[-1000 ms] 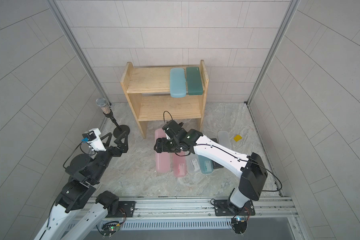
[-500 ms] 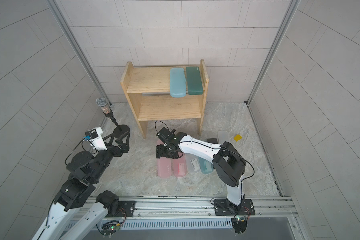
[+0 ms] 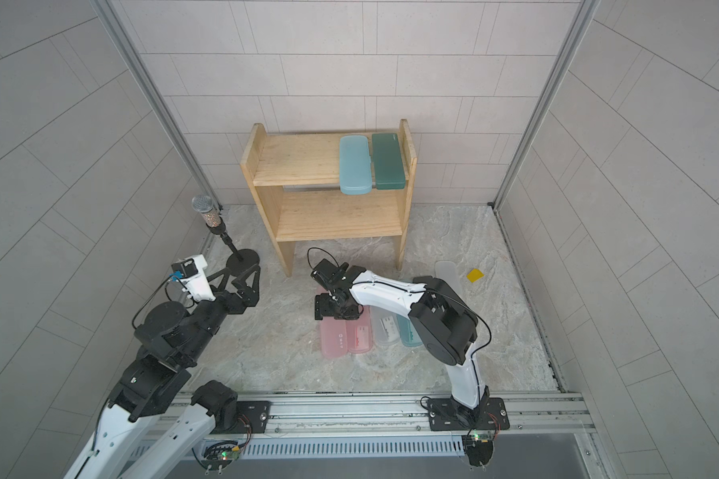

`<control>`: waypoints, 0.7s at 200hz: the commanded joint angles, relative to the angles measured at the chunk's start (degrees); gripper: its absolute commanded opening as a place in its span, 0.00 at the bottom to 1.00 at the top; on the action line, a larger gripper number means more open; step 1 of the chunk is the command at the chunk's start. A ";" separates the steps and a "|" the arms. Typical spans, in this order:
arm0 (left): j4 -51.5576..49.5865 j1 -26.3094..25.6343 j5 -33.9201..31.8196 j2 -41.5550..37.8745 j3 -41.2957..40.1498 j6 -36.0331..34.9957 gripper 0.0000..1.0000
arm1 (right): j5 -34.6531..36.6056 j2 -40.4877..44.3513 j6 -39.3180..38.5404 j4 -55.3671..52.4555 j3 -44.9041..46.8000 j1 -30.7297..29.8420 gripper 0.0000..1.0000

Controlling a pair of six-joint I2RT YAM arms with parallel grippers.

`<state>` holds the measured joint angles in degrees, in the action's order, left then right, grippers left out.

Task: Remove the pencil cases from the shelf
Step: Place the pencil case at the center of the board.

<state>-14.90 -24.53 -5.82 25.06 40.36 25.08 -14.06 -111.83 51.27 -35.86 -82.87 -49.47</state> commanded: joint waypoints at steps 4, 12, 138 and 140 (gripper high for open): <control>0.68 -0.23 0.36 0.51 -0.22 0.06 1.00 | 2.39 -0.30 -0.82 -1.66 -2.05 0.17 0.89; 0.74 -0.19 0.46 1.14 0.24 0.05 1.00 | 2.59 -0.19 -0.97 -1.86 -2.33 0.17 0.91; 9.18 -0.70 15.12 22.94 16.88 25.17 1.00 | 11.85 31.09 -6.31 -3.07 13.13 9.44 1.00; 9.78 -0.87 15.49 23.59 17.17 26.09 1.00 | 12.08 32.23 -6.34 -3.01 13.95 10.02 1.00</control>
<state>-11.42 -24.53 1.80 42.81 53.17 37.82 -6.76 -89.78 46.65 -37.08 -75.24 -44.21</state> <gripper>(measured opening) 0.995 0.997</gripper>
